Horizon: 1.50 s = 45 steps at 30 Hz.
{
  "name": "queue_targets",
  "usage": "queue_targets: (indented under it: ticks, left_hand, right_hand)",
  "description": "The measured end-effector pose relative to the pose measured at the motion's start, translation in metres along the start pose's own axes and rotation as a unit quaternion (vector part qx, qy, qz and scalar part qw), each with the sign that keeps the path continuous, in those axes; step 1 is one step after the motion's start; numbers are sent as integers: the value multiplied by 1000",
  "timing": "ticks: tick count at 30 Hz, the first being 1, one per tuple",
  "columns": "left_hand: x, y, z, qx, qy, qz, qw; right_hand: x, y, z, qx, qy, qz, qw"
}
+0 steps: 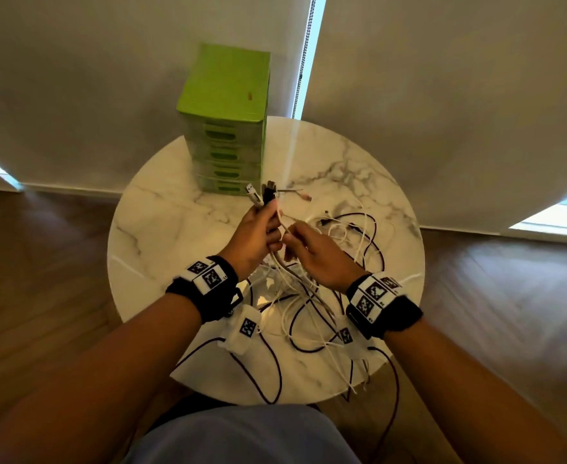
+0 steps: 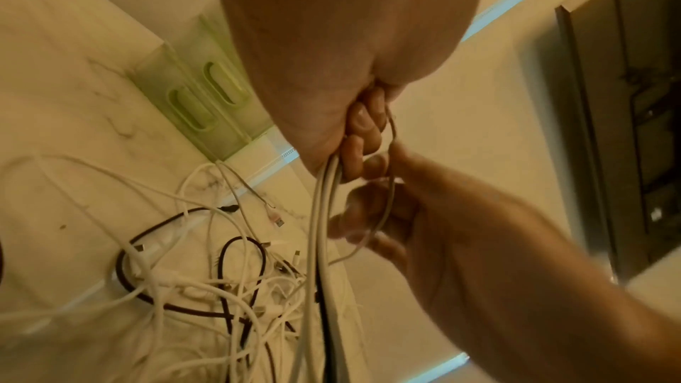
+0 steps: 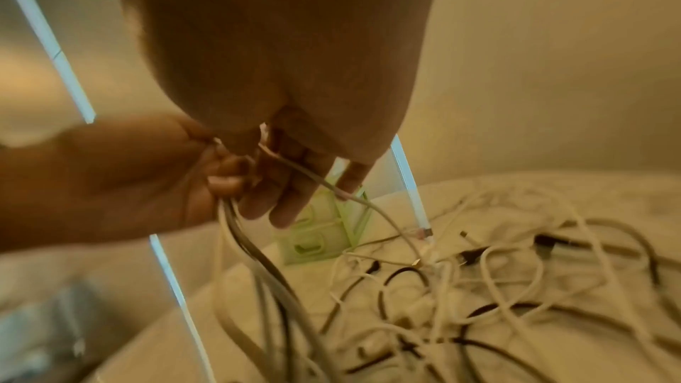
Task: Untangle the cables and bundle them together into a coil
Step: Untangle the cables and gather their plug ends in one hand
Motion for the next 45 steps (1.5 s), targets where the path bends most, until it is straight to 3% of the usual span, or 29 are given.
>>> queue_targets:
  ticks: [2, 6, 10, 17, 21, 24, 26, 29, 34, 38, 41, 45]
  left_hand:
    - [-4, 2, 3, 16, -3, 30, 999]
    - [0, 1, 8, 23, -30, 55, 998]
    - [2, 12, 16, 62, -29, -4, 998]
    - [2, 7, 18, 41, 14, -122, 992]
    - [-15, 1, 17, 1, 37, -116, 992]
    - [-38, -2, 13, -13, 61, -88, 994]
    - [-53, 0, 10, 3, 70, -12, 997]
    - [-81, -3, 10, 5, 97, 64, 993]
    - [-112, -26, 9, -30, 142, 50, 988]
    - [-103, -26, 11, -56, 136, -46, 988]
    - [-77, -12, 13, -29, 91, -174, 980]
    - [-46, -2, 9, -26, 50, -281, 958]
  right_hand:
    - [0, -4, 5, -32, -17, 72, 997]
    - [4, -30, 9, -126, 5, 38, 991]
    - [15, -23, 5, -71, -7, 89, 993]
    - [17, -8, 8, -45, 19, 98, 994]
    - [-18, 4, 11, 18, 94, 213, 972]
    - [-48, 10, 18, 72, 125, 217, 965]
    - [-68, 14, 24, 98, 136, 209, 964]
    - [-92, 13, 31, 93, 142, 210, 963]
    - [-99, -7, 29, 54, 125, 200, 970]
    - [-87, -39, 10, -28, 108, 161, 981]
    - [-60, -54, -5, -99, 77, 87, 988]
    - [-8, -42, -16, -89, 14, 105, 990]
Point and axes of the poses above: each hand's wrist, its own z-axis away from the middle knuckle, its own y-axis out of the palm, x = y × z, the point moved 10 cm from there along -z, towards the middle knuckle, and after that the axes turned 5 degrees about z, right-handed, at the moved point
